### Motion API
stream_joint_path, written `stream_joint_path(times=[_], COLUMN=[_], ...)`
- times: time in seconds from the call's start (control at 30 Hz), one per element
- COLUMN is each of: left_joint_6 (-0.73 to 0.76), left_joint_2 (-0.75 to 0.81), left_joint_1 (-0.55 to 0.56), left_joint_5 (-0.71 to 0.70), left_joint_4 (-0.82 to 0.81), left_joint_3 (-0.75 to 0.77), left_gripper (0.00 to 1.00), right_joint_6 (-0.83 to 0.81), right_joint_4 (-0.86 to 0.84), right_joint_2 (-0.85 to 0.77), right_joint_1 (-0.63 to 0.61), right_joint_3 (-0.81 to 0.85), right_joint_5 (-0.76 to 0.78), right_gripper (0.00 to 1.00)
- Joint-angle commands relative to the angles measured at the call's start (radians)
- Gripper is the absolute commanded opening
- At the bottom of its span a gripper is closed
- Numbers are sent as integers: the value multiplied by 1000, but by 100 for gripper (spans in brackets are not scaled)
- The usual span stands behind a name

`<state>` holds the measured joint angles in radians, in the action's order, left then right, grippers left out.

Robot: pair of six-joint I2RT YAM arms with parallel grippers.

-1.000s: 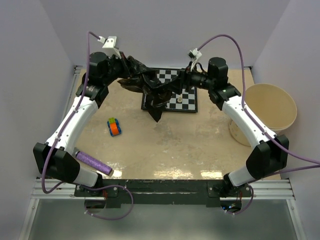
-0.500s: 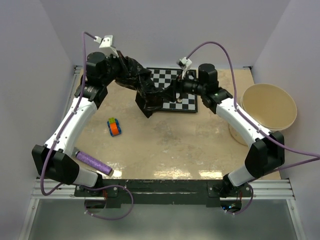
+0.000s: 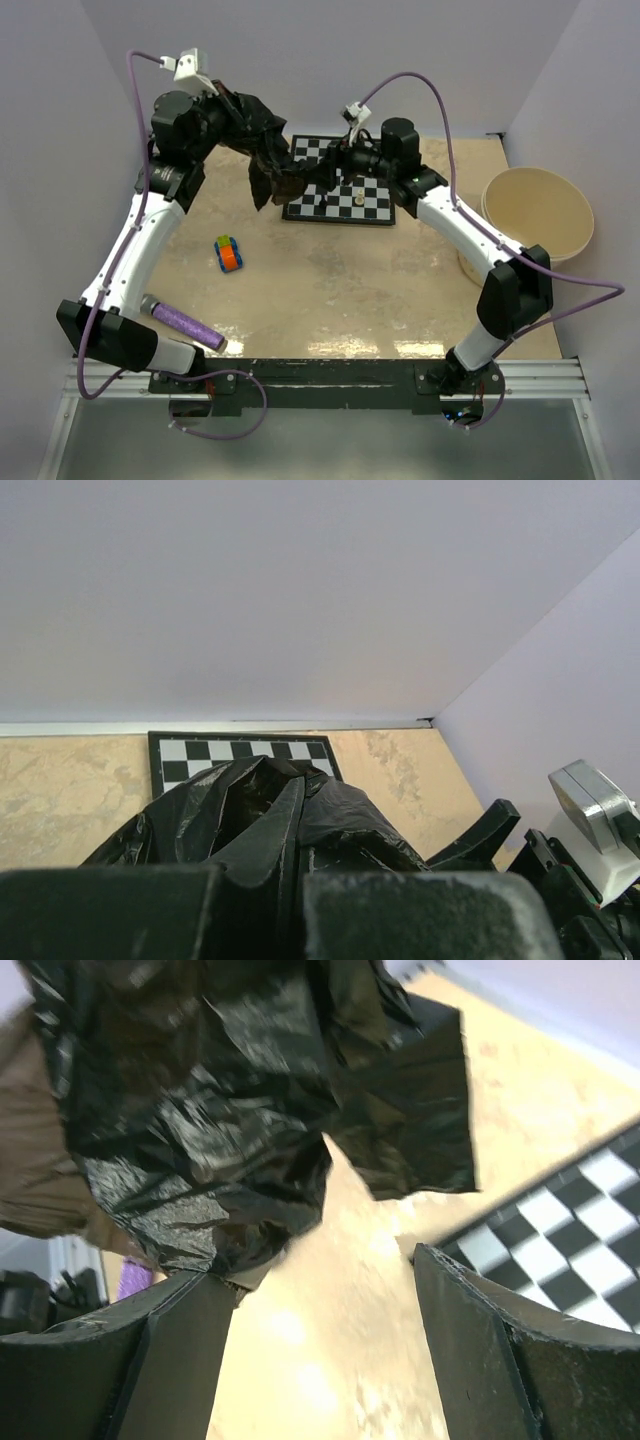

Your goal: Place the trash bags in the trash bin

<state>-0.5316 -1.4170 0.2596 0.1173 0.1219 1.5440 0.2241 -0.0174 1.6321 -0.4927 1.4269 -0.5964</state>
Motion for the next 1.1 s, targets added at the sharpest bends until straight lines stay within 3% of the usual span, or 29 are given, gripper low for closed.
stream_joint_path(times=[0.0, 0.1, 0.27, 0.4, 0.47, 0.57, 0.67, 0.8, 0.97, 1.07], left_joint_6=[-38, -47, -71, -74, -39, 123, 336, 502, 483, 423], left_joint_2=[32, 30, 24, 21, 24, 36, 96, 187, 126, -59], left_joint_1=[-8, -14, -31, -45, -48, -51, -51, -51, -51, -51], left_joint_5=[-15, -13, 5, 22, 22, 60, 127, 134, 145, 156], left_joint_4=[-24, -27, -30, -34, -24, -5, -7, -48, -93, -12], left_joint_3=[53, 65, 99, 105, 97, 42, -97, -232, -148, 23], left_gripper=[0, 0, 0, 0, 0, 0, 0, 0, 0, 0], right_joint_6=[66, 86, 129, 182, 124, 23, -185, -325, -382, -347], right_joint_4=[-130, -134, -191, -300, -256, -152, 15, 105, 111, 122], right_joint_2=[41, 70, 120, 176, 192, 186, 149, 77, 32, 115], right_joint_1=[-30, -37, -43, -44, -41, 17, 74, 137, 141, 141], right_joint_3=[90, 113, 144, 187, 228, 256, 280, 271, 268, 375], right_joint_5=[-69, -49, -78, -213, -178, -126, 39, 116, 162, 202], right_gripper=[75, 74, 62, 21, 0, 0, 0, 0, 0, 0])
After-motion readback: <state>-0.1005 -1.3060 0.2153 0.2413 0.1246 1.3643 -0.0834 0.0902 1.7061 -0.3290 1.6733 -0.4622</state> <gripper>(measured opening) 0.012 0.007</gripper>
